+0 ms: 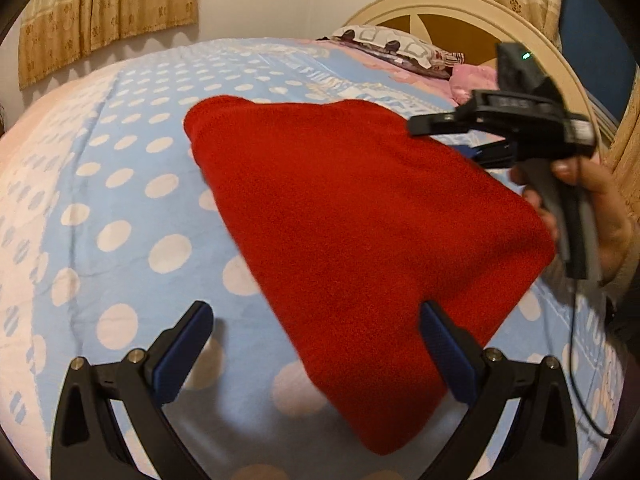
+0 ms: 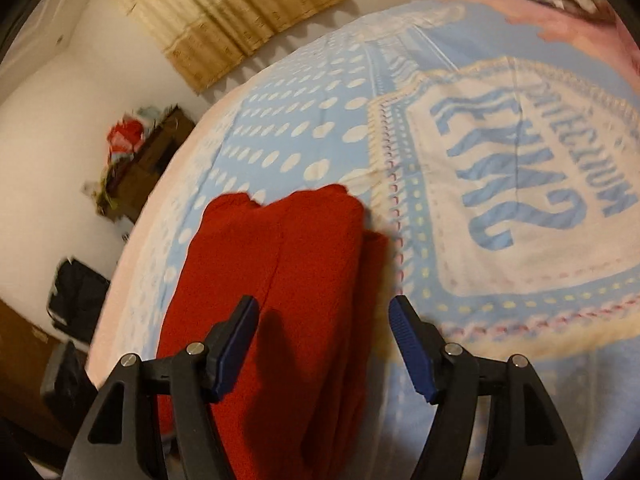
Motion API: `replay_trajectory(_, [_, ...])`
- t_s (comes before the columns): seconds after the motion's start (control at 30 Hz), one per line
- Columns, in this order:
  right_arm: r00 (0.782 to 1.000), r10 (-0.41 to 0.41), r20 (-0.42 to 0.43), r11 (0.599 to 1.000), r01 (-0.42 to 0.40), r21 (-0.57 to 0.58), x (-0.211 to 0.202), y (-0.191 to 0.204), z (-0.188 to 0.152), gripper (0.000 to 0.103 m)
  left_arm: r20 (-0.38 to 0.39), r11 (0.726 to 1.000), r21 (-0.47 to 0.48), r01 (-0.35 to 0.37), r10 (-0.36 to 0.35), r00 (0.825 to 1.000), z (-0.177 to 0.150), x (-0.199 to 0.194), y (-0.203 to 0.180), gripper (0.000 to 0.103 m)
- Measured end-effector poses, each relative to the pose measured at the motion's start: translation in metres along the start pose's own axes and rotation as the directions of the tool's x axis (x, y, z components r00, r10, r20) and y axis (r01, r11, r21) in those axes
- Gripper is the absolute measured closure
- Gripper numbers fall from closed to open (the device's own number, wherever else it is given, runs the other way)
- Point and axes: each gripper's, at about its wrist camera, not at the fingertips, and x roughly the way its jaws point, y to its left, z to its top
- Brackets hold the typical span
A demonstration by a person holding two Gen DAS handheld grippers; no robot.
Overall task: Fold small clothes
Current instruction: 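Close the right gripper on the folded red sweater edge, then grasp the sweater with the left gripper while the right gripper holds it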
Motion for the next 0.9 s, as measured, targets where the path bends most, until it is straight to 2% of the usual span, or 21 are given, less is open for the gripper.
replay_trajectory(0.1, [1.0,0.018,-0.017,0.999,-0.017,0.037,0.018,-0.01,0.004,0.035,-0.011,0.999,-0.029,0.032,-0.033,0.999,0.001,0.004,0.003,0.0])
replay_trajectory(0.23, [0.999,0.046,-0.008,0.999,-0.046,0.011,0.031,-0.009,0.008,0.035,-0.016,0.996,-0.058,0.069,-0.07,0.997,0.001,0.007,0.006,0.0])
replay_trajectory(0.5, [0.986,0.168,0.002,0.986,-0.168,0.01,0.04,-0.016,0.011,0.035,0.003,0.984,-0.099,0.151,-0.151,0.989,0.004,0.008,0.009,0.0])
replay_trajectory(0.63, [0.986,0.167,-0.009,0.986,-0.167,-0.006,0.044,-0.011,0.012,0.042,0.012,0.975,-0.13,0.18,-0.18,0.984,0.007,0.01,0.011,0.0])
replay_trajectory(0.7, [0.982,0.185,-0.023,0.983,-0.185,-0.015,0.047,-0.008,0.012,0.045,0.01,0.976,-0.129,0.176,-0.177,0.984,0.007,0.011,0.01,0.0])
replay_trajectory(0.83, [0.987,0.16,-0.034,0.987,-0.16,-0.019,0.053,-0.006,0.013,0.056,0.008,0.978,-0.123,0.171,-0.171,0.985,0.008,0.01,0.008,0.0])
replay_trajectory(0.87, [0.985,0.167,-0.035,0.986,-0.168,-0.017,0.053,-0.006,0.013,0.06,0.01,0.978,-0.112,0.179,-0.179,0.984,0.008,0.01,0.006,0.002])
replay_trajectory(0.9, [0.984,0.176,-0.037,0.984,-0.176,-0.017,0.053,-0.007,0.013,0.063,0.009,0.977,-0.101,0.189,-0.189,0.982,0.008,0.009,0.004,0.011])
